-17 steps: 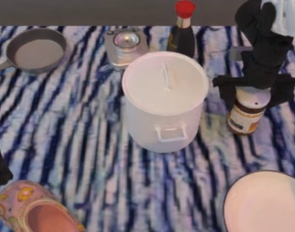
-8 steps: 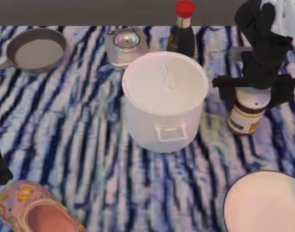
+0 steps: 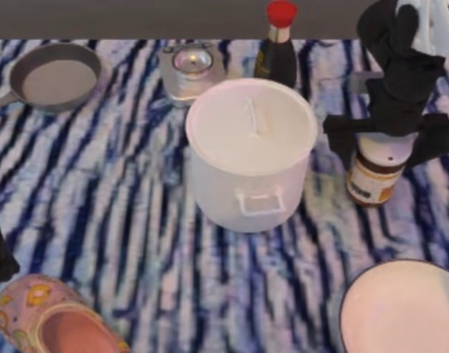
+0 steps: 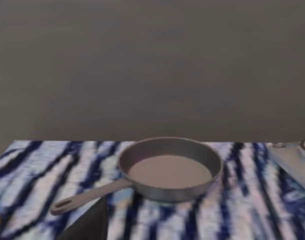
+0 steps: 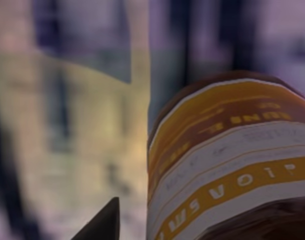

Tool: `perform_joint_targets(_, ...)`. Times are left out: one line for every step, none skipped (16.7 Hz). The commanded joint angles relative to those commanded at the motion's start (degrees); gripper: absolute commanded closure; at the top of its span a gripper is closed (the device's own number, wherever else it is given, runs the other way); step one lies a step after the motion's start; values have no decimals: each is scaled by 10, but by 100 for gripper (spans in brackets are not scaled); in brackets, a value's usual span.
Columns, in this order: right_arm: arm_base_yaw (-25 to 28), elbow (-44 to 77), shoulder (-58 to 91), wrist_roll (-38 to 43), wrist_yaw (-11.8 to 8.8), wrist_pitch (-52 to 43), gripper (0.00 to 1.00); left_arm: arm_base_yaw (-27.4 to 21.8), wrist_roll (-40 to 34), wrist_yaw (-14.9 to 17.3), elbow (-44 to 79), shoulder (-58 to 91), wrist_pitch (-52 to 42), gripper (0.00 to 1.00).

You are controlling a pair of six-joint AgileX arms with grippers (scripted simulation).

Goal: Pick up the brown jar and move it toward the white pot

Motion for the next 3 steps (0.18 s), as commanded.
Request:
perform_joint_targets(0, 0, 0, 0, 0, 0, 0, 0, 0, 0, 0, 0, 0, 0)
perform_joint_targets(0, 0, 0, 0, 0, 0, 0, 0, 0, 0, 0, 0, 0, 0)
perform_joint_targets(0, 0, 0, 0, 0, 0, 0, 0, 0, 0, 0, 0, 0, 0)
